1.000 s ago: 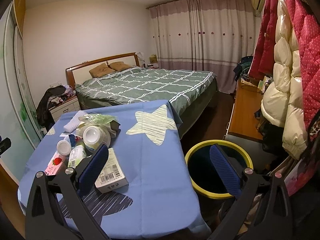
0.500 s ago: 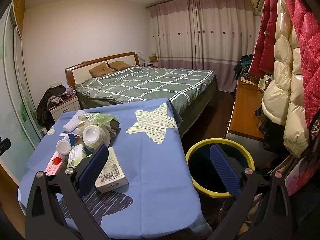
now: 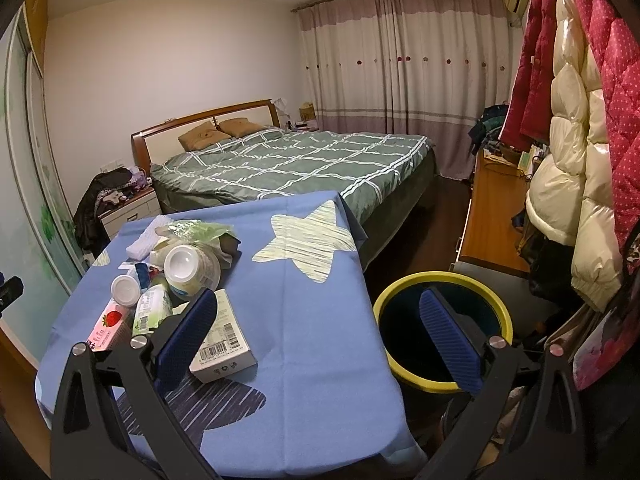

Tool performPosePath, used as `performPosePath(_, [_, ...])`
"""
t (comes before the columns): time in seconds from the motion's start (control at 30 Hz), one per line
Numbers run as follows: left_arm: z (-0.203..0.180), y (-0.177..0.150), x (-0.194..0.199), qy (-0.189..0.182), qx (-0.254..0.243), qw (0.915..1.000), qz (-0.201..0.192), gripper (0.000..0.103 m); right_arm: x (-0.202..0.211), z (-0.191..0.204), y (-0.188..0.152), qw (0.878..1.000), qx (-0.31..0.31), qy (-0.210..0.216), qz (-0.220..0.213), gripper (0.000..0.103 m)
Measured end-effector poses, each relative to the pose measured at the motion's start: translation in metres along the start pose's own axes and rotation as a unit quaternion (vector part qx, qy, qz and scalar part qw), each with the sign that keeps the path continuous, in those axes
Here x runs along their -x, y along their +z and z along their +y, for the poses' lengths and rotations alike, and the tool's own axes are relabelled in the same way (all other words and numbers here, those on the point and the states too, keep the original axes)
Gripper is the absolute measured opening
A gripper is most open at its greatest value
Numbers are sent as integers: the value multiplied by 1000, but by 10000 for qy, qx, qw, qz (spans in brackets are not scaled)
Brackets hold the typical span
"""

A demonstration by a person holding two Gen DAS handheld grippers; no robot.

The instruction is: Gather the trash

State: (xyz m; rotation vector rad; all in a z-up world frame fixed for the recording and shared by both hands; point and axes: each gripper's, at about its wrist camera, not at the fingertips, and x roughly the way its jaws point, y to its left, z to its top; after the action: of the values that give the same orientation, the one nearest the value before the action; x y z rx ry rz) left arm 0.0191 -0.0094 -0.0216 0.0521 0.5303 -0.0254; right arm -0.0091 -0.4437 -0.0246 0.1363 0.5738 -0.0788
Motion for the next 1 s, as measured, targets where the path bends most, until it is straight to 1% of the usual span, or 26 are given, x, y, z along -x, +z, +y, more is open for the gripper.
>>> performPosePath(0.1, [2,-1,-7,-27,49,9999,95,99,-5,1,-2,10000,-15,33,40,97])
performPosePath(0.13, [3,-2,-9,-31,64,9999,112,99,-7,2,-4,10000,-39,87,-21,97])
performPosePath(0.27, [8,-3,-16,25,116,9998,132,99,-20,13,-8,9997,54,212,123,97])
performPosePath(0.37, [15,-3,-23,61,152,9998,112,99,-31,28,-11,9990,162,378,152,97])
performPosePath(0.47, [21,-5,-30,100,156,9998,83,99,-41,47,-13,9973,296,665,127,96])
performPosePath(0.5, [24,-6,-33,122,159,9998,77,99,-46,56,-14,9961,370,781,183,93])
performPosePath(0.53, [27,-6,-35,139,161,9997,73,99,-52,66,-15,9943,452,923,277,83])
performPosePath(0.63, [36,-9,-43,161,192,9996,88,99,-73,94,-14,9884,640,1255,562,68])
performPosePath(0.7, [41,-11,-48,184,207,9996,97,99,-87,111,-12,9846,661,1454,711,61])
performPosePath(0.73, [45,-12,-52,223,212,9995,106,99,-95,119,-10,9813,656,1617,809,60])
performPosePath(0.83, [56,-15,-61,317,257,9991,115,99,-117,148,-11,9745,905,1810,975,60])
performPosePath(0.87, [60,-15,-63,334,274,9990,120,99,-120,156,-11,9724,984,1863,999,60])
performPosePath(0.93, [69,-14,-69,412,330,9985,134,99,-126,176,-10,9658,1070,2100,1076,60])
performPosePath(1.0, [76,-15,-71,478,371,9981,132,99,-131,187,-9,9631,1107,2192,1103,60])
